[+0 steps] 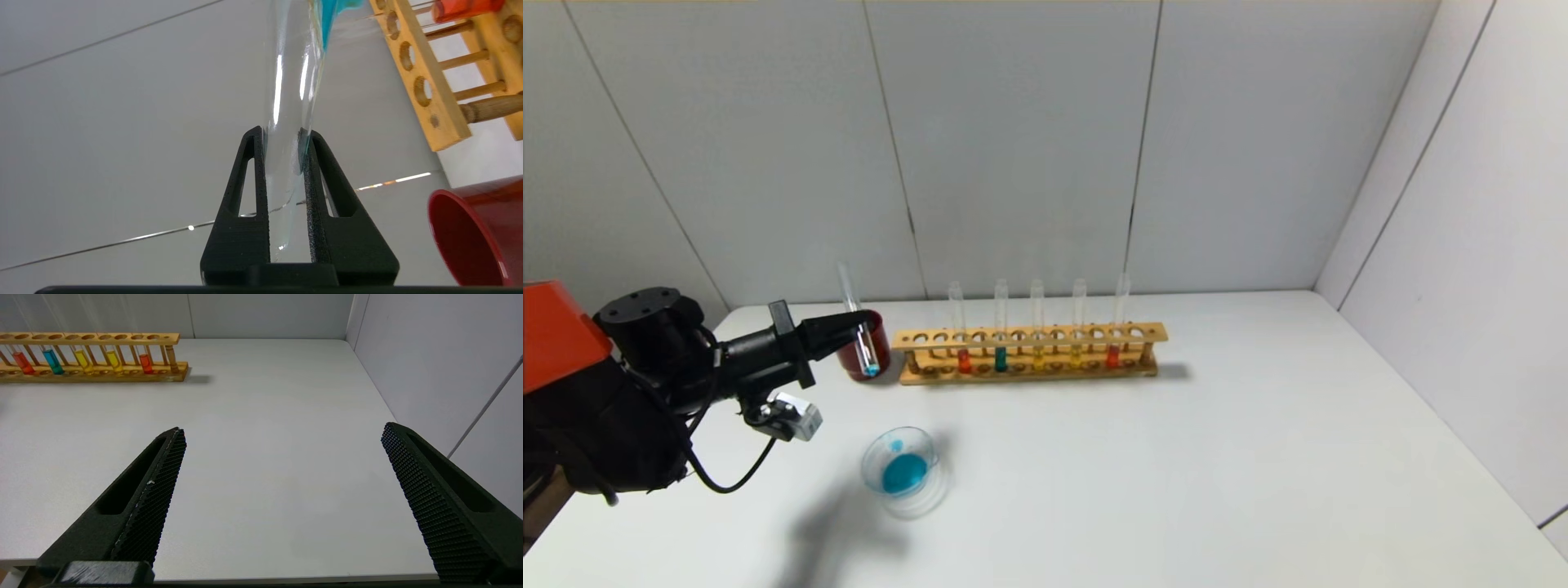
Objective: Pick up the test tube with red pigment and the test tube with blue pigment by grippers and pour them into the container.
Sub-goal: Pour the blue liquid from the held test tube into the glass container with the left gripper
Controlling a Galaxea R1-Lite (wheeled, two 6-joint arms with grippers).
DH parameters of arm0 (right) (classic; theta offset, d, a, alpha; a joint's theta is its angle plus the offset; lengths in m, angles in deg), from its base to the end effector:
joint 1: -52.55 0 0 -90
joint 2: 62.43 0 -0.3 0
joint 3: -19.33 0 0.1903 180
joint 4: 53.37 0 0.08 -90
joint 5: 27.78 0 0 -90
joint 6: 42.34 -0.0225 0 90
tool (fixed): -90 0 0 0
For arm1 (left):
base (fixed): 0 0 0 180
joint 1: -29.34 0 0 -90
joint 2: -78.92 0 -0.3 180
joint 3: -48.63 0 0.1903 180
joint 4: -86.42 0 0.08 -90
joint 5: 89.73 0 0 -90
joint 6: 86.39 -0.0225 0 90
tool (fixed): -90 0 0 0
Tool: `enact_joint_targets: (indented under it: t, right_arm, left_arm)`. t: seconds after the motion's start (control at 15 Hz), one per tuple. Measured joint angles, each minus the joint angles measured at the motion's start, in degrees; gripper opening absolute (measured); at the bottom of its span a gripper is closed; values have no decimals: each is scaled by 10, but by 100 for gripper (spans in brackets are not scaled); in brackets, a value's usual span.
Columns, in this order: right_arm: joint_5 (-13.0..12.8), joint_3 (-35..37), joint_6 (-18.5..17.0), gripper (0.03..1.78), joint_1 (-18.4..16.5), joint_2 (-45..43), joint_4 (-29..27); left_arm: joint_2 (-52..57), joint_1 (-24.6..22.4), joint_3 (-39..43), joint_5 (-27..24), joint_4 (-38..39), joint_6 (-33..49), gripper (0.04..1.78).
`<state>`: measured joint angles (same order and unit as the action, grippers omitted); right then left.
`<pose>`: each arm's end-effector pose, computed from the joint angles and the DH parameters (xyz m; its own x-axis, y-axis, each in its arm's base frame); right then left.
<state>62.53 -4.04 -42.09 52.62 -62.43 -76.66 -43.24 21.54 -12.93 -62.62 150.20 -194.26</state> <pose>-0.0228 0.0001 0.0756 1.0000 0.0066 0.0014 -0.0066 1.0000 -0.0044 0.3428 0.0267 0.0932 0.5716 -0.8201 0.0253 -0.3035 -0.1827 0.9351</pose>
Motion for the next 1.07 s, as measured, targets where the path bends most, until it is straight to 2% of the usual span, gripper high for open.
enact_joint_targets:
  t: [0.53, 1.07]
  right_arm:
    - [0, 0, 0, 175, 0, 0, 0]
    - [0, 0, 0, 175, 0, 0, 0]
  left_arm:
    - [1, 0, -28, -38, 0, -27, 30]
    - [-6, 3, -49, -39, 0, -35, 30]
